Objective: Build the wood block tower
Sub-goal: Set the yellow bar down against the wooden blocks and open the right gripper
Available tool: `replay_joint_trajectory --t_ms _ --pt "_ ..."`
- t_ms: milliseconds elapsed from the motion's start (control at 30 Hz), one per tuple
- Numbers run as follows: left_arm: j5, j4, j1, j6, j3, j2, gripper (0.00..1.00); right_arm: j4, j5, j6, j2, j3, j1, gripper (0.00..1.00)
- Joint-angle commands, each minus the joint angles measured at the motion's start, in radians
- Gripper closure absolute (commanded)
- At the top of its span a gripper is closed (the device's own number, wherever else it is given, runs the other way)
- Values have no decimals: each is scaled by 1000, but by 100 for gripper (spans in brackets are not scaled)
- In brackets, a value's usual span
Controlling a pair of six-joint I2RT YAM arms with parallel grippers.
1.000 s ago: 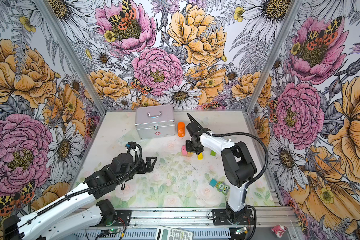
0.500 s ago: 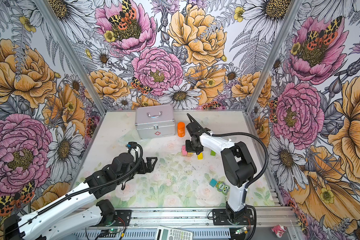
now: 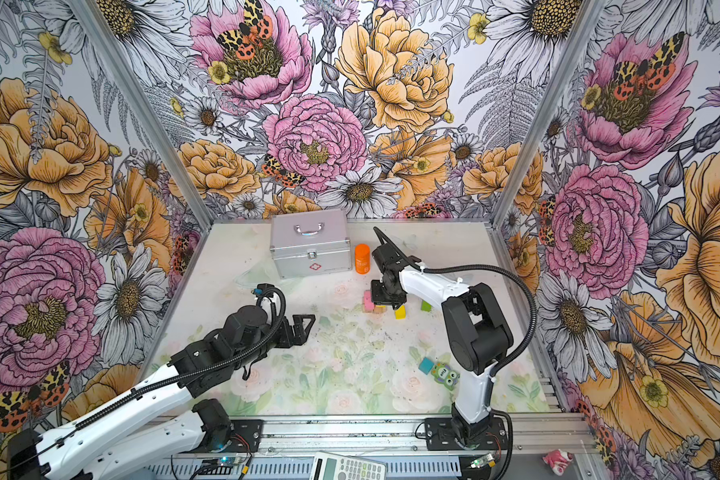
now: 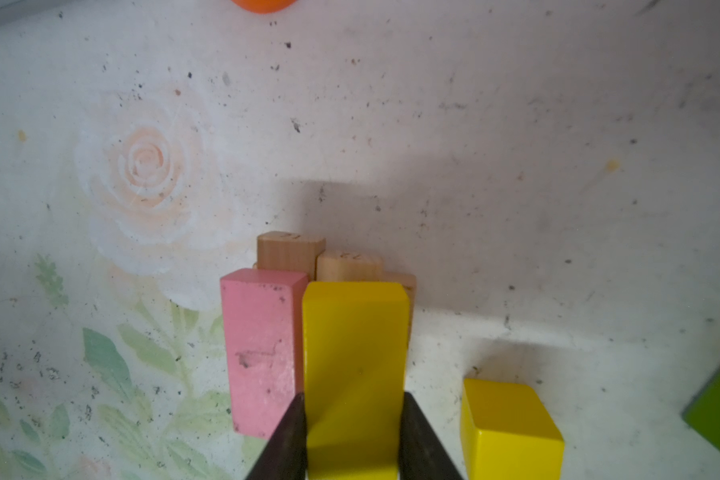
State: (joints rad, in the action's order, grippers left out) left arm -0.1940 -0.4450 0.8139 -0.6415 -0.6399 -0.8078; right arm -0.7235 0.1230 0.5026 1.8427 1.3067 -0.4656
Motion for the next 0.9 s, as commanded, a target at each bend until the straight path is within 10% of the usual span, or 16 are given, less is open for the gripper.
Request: replay_joint_trajectory --t_ms 0,867 --pt "11 14 -6 -9 9 -1 1 6 7 -10 17 30 -6 64" --pt "11 14 -5 -7 -1 -5 1 3 -5 -16 -19 22 -1 60"
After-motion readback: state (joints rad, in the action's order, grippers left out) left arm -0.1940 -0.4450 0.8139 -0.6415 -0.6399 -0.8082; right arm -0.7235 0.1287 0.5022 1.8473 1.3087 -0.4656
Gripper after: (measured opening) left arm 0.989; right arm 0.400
